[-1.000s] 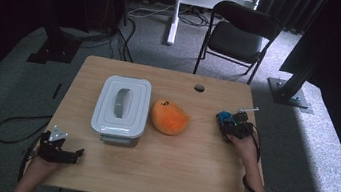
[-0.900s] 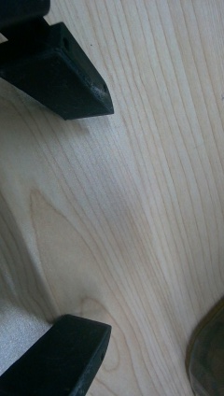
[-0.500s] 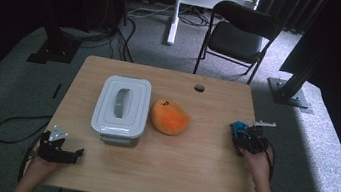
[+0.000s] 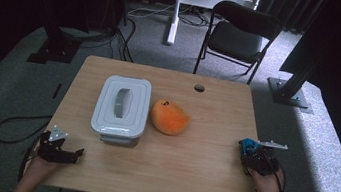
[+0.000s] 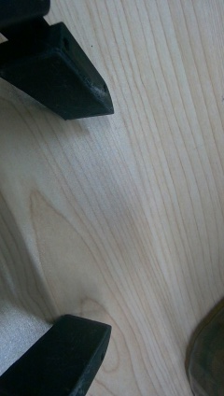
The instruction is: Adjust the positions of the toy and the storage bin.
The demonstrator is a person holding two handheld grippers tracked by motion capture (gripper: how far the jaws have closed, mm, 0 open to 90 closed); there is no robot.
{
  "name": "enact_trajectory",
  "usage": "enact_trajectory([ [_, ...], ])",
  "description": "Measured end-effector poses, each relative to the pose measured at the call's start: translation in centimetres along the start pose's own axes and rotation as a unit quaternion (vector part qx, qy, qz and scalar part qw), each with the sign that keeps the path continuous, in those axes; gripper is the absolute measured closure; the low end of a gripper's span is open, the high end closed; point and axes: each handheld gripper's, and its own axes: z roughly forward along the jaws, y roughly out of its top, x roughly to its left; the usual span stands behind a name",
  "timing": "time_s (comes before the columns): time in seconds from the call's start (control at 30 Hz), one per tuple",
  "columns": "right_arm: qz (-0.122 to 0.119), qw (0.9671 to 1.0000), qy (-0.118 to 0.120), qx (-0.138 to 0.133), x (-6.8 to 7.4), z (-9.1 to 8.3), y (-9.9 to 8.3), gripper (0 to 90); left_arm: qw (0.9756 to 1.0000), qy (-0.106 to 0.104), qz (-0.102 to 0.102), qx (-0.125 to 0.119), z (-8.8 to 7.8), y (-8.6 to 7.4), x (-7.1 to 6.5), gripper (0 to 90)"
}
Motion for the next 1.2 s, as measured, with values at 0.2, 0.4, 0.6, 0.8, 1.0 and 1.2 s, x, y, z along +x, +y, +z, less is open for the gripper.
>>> enact_trajectory([
  [0.2, 0.020, 0.9998, 0.000, 0.004, -0.6, 0.0, -1.5, 25.0, 1.0000, 0.000, 0.000, 0.000, 0.0, 0.0, 0.0, 0.3],
  [0.4, 0.020, 0.9997, -0.004, 0.013, -0.7, 0.7, -2.4, 25.0, 1.0000, 0.000, 0.000, 0.000, 0.0, 0.0, 0.0, 0.3],
  [0.6, 0.019, 0.9997, -0.003, 0.012, -0.9, 1.2, -2.9, 25.0, 1.0000, 0.001, -0.002, 0.000, 0.0, 0.0, 0.0, 0.3],
  [0.8, 0.024, 0.9996, 0.012, 0.008, -1.3, 1.4, -3.2, 24.2, 1.0000, 0.001, -0.002, 0.000, 0.0, 0.0, 0.0, 0.3],
  [1.0, 0.016, 0.9998, 0.006, 0.008, -1.3, 0.8, -2.9, 21.4, 1.0000, 0.001, -0.002, 0.000, 0.0, 0.0, 0.0, 0.3],
  [1.2, 0.022, 0.9993, 0.024, -0.017, -1.2, -0.5, -2.1, 20.5, 1.0000, 0.001, -0.002, 0.000, 0.0, 0.0, 0.0, 0.3],
])
